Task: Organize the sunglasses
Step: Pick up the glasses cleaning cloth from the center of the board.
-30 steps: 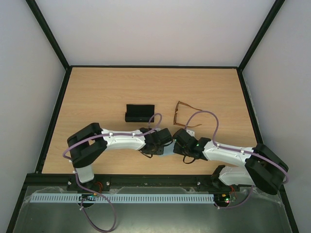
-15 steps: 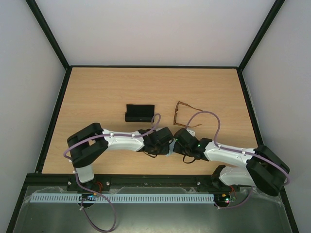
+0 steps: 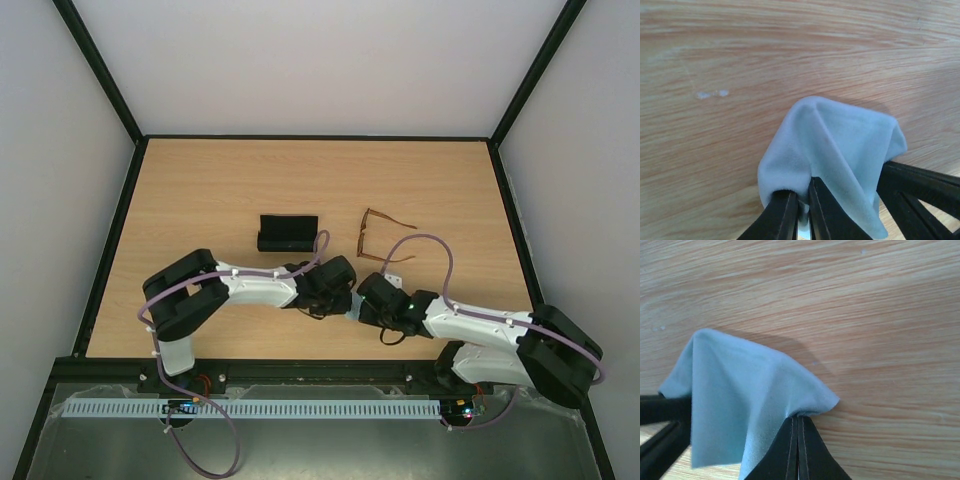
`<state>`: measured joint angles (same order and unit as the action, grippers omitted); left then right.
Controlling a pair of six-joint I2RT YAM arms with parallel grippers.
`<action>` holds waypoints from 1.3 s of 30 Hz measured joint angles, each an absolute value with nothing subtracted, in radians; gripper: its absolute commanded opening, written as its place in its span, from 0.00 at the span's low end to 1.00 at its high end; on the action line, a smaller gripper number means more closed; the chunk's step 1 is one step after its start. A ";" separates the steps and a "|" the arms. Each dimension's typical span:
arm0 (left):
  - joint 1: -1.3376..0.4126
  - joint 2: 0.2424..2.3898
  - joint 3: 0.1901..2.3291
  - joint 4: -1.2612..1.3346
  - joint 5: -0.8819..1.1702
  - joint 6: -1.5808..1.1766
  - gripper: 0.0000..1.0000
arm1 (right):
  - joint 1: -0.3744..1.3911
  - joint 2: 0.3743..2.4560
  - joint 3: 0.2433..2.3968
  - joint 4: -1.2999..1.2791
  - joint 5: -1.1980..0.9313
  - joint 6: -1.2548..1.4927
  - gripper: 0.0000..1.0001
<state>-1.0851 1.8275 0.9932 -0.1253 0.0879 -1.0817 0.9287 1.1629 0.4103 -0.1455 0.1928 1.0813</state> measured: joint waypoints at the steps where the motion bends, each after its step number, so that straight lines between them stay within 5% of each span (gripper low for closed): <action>1: -1.079 1.830 0.994 -0.122 0.094 -1.079 0.04 | 0.932 1.156 0.410 -0.159 0.194 1.081 0.01; 11: -1.055 1.839 1.008 -0.141 0.108 -1.037 0.07 | 0.936 1.111 0.398 -0.239 0.218 1.081 0.01; 17: -1.045 1.824 0.998 -0.134 0.105 -1.021 0.30 | 0.936 1.110 0.398 -0.243 0.223 1.081 0.01; 39: -1.018 1.776 0.952 -0.154 0.087 -0.992 0.27 | 0.936 1.199 0.492 -0.384 0.280 1.039 0.01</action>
